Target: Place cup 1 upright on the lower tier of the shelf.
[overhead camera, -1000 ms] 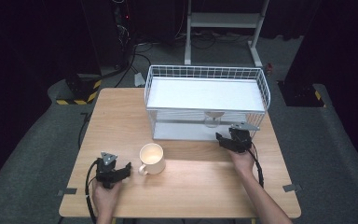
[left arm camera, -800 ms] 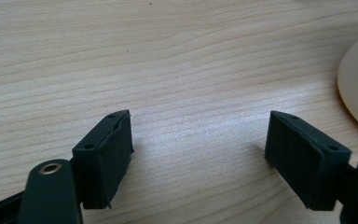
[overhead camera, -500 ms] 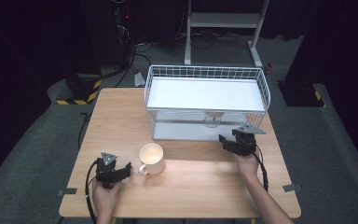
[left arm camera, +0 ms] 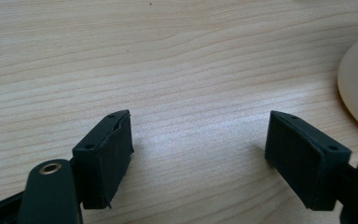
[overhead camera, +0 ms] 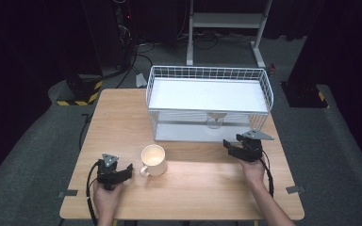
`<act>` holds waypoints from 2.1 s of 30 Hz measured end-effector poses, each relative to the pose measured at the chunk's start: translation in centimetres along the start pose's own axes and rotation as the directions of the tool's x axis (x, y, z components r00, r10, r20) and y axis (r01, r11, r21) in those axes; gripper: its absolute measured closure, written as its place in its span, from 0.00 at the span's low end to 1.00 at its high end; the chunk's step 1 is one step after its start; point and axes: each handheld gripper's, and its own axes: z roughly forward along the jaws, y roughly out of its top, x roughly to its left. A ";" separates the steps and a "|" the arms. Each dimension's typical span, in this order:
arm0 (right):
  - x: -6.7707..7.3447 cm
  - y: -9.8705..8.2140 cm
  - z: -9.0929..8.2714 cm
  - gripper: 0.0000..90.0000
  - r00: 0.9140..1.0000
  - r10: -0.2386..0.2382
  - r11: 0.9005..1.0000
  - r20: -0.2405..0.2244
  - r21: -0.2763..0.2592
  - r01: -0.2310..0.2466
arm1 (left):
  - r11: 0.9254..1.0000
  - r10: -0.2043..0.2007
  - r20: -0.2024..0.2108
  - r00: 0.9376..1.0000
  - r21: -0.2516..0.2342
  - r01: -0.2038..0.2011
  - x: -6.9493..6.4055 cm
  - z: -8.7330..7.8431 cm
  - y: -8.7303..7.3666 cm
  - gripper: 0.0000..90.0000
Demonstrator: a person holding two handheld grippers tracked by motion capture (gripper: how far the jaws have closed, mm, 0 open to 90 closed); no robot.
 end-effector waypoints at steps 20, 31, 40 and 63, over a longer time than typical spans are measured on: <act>0.0 -0.9 -1.5 0.38 1.000 0.005 1.000 -0.013 -0.016 -0.005 | 1.000 -0.001 0.001 1.000 0.002 0.001 0.0 0.0 0.0 0.26; -0.1 -1.6 -2.6 0.38 1.000 0.012 1.000 -0.016 -0.021 -0.012 | 1.000 -0.001 0.001 1.000 0.002 0.001 0.0 0.0 0.0 0.26; -0.4 -2.1 -3.2 0.38 1.000 0.016 1.000 -0.014 -0.026 -0.016 | 1.000 -0.001 0.000 1.000 0.001 0.001 0.0 0.0 0.0 0.26; -0.9 -4.7 -4.6 0.38 1.000 0.017 1.000 0.022 -0.011 -0.017 | 1.000 -0.001 -0.001 1.000 0.001 0.001 0.0 0.0 0.0 0.26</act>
